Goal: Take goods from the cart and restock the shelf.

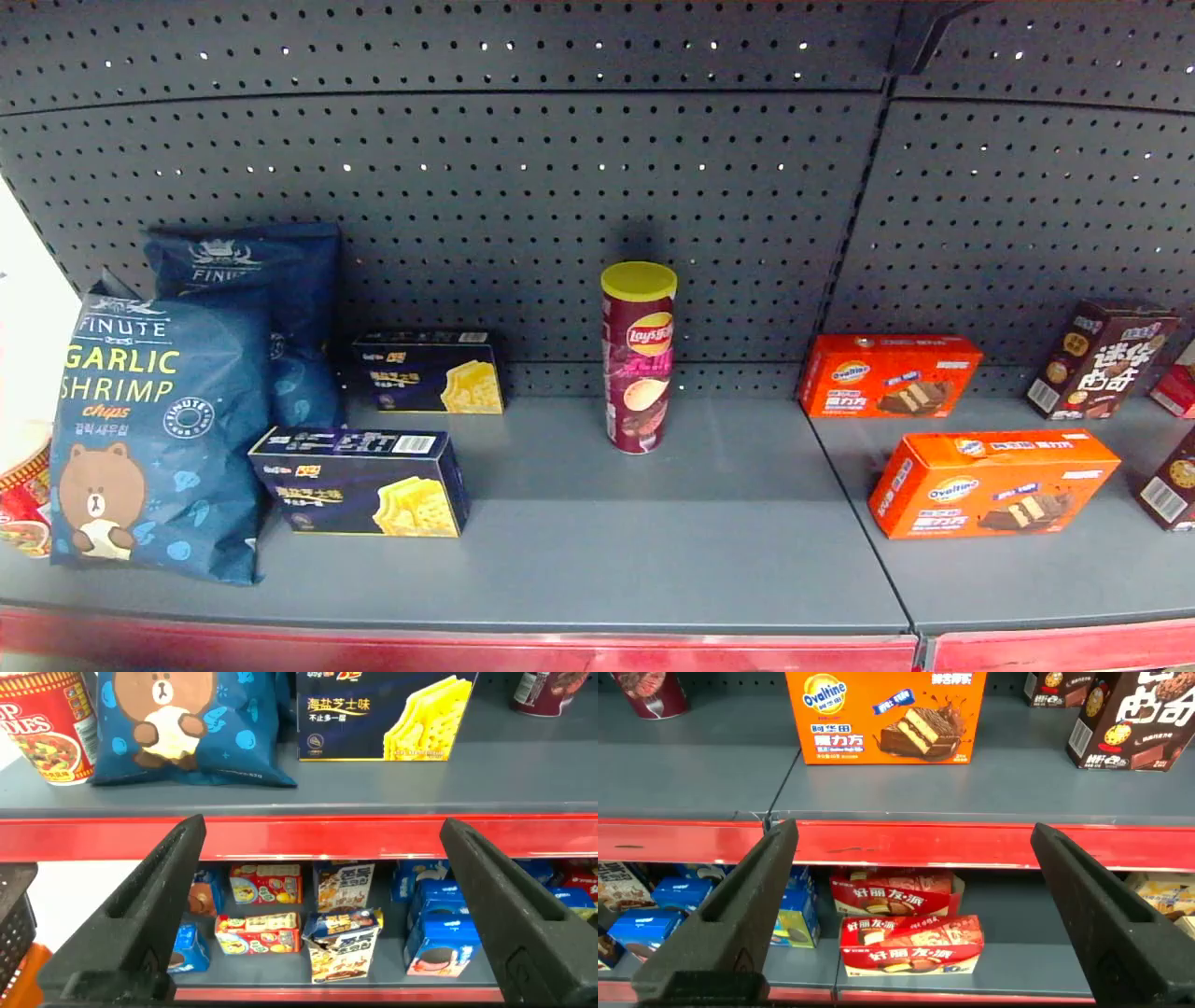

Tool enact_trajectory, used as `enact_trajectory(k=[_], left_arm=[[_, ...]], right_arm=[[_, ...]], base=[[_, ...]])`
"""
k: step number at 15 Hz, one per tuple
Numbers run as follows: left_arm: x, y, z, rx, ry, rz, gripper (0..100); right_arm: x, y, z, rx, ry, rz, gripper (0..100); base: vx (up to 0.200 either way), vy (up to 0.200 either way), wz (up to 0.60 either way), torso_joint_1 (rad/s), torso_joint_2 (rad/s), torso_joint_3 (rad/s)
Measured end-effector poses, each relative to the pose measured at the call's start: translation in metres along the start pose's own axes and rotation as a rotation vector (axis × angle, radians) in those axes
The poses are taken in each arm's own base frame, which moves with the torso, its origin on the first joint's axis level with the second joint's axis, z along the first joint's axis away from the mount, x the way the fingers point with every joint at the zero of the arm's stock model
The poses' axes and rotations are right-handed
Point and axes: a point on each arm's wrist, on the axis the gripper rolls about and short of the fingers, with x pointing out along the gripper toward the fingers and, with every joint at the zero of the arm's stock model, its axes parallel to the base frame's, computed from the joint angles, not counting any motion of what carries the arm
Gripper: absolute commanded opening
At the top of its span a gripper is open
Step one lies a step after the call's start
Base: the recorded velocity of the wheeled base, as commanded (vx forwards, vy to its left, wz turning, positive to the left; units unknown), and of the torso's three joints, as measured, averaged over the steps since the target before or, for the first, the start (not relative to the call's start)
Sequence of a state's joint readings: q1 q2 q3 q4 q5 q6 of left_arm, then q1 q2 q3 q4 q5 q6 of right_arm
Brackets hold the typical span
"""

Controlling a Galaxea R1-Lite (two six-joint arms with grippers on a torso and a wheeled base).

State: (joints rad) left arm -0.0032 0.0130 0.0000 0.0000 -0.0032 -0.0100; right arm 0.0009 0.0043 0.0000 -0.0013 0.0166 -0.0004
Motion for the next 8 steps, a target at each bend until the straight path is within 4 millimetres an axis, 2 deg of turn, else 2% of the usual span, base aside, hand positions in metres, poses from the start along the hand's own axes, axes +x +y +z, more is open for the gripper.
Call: enact_trajectory(k=[8], left_arm=[[0.0,0.0,0.0,0.0,0.0,-0.001,100]], right_arm=[[0.0,0.0,0.0001,-0.001,0.0,-0.002,100]], base=[[0.0,0.0,0.6,0.004,0.0,0.001]])
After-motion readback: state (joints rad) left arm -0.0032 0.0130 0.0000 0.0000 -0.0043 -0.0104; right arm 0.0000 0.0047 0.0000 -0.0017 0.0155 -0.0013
